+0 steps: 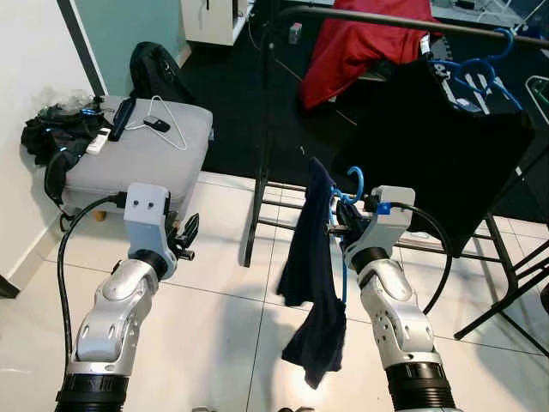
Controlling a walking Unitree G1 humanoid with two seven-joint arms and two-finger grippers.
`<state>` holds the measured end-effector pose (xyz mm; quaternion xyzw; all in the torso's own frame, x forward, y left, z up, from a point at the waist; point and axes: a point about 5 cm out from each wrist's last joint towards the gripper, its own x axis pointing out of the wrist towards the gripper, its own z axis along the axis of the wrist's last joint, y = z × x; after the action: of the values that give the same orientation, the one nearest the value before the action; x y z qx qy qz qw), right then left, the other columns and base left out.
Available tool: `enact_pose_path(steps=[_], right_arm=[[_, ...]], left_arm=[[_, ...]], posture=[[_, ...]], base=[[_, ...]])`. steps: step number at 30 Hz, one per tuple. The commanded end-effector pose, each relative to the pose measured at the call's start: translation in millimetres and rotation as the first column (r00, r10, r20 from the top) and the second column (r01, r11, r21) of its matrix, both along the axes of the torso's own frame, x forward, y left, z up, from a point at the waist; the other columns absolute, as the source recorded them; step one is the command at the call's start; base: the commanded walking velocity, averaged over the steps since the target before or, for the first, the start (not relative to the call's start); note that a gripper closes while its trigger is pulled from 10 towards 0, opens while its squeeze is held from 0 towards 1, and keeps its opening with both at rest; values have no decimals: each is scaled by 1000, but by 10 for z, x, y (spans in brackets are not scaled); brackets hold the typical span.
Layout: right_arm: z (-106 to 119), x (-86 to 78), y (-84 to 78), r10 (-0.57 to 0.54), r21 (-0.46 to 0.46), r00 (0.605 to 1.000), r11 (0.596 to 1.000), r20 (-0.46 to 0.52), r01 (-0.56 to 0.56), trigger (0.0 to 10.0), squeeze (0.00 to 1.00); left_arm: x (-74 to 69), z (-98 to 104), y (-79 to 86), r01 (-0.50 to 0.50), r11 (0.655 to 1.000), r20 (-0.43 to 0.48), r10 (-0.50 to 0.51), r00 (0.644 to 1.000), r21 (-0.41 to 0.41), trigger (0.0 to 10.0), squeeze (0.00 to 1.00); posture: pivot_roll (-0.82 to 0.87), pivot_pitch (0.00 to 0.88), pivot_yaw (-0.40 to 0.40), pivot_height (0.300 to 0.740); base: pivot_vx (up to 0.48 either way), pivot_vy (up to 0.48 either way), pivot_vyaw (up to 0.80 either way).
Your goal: Hang hanger
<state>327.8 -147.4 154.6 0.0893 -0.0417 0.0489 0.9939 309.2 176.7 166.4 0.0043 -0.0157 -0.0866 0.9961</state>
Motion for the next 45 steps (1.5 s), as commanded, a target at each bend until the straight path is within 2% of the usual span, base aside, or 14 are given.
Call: enact_pose_path(steps=[1, 7, 16, 23, 24, 25, 26, 29, 33, 34, 36, 37, 38, 45], right_arm=[[36, -15, -34, -8, 17, 1000, 1000, 15, 8, 10000, 0], [112, -6, -65, -28, 3, 998, 1000, 62, 28, 10000, 0], [182, 65, 38, 92, -181, 995, 980, 46, -83, 10000, 0], [242, 79, 125, 195, -203, 980, 962, 44, -182, 10000, 0], [280, 118, 182, 261, -206, 965, 946, 18, -252, 10000, 0], [280, 118, 182, 261, -206, 965, 946, 18, -252, 10000, 0], [322, 149, 236, 309, -204, 951, 932, 14, -300, 10000, 0], [371, 174, 297, 349, -194, 937, 920, 15, -340, 10000, 0], [428, 196, 399, 395, -199, 918, 902, 24, -383, 10000, 0], [435, 205, 439, 403, -203, 915, 898, 21, -390, 10000, 0], [435, 205, 439, 403, -203, 915, 898, 21, -390, 10000, 0], [441, 219, 468, 399, -206, 917, 899, 19, -387, 10000, 0], [453, 233, 501, 396, -206, 918, 900, 19, -384, 10000, 0], [483, 251, 553, 396, -201, 918, 901, 22, -384, 10000, 0]], left_arm=[[11, -10, -15, 19, 1000, -14, -19, 1000, 16, 10000, 0], [41, -10, -52, 20, 1000, -19, -20, 1000, 19, 10000, 0], [115, 75, -84, 10, 1000, 0, -10, 1000, 6, 10000, 0], [75, 31, -221, 151, 986, -49, -148, 988, 65, 10000, 0], [46, 42, -328, 265, 961, -74, -259, 963, 80, 10000, 0], [46, 42, -328, 265, 961, -74, -259, 963, 80, 10000, 0], [26, 48, -427, 351, 932, -102, -342, 934, 88, 10000, 0], [32, 72, -506, 399, 912, -112, -389, 914, 92, 10000, 0], [148, 147, -545, 335, 941, -90, -330, 940, 51, 10000, 0], [206, 189, -543, 280, 960, -77, -279, 957, 1, 10000, 573], [206, 189, -543, 280, 960, -77, -279, 957, 1, 10000, 573], [248, 227, -556, 244, 968, -71, -247, 966, -58, 10000, 573], [285, 267, -575, 217, 970, -62, -224, 973, -109, 10000, 1000], [328, 296, -616, 205, 966, -69, -218, 974, -158, 10000, 1000]], posture=[[-18, 193, -24, 740], [-20, 192, -20, 740], [-24, 207, -20, 740], [-31, 181, -18, 740], [-33, 202, -22, 740], [-33, 202, -22, 740], [-29, 191, -25, 740], [-30, 184, -29, 740], [-34, 191, -30, 740], [-38, 181, -27, 740], [-38, 181, -27, 740], [-37, 180, -28, 740], [-38, 182, -26, 740], [-40, 181, -24, 740]], base=[[0, 0, 0], [0, 0, 0], [0, 0, 0], [0, 0, 0], [0, 0, 0], [0, 0, 0], [0, 0, 0], [0, 0, 0], [0, 0, 0], [0, 0, 0], [0, 0, 0], [0, 0, 0], [0, 0, 0], [0, 0, 0]])
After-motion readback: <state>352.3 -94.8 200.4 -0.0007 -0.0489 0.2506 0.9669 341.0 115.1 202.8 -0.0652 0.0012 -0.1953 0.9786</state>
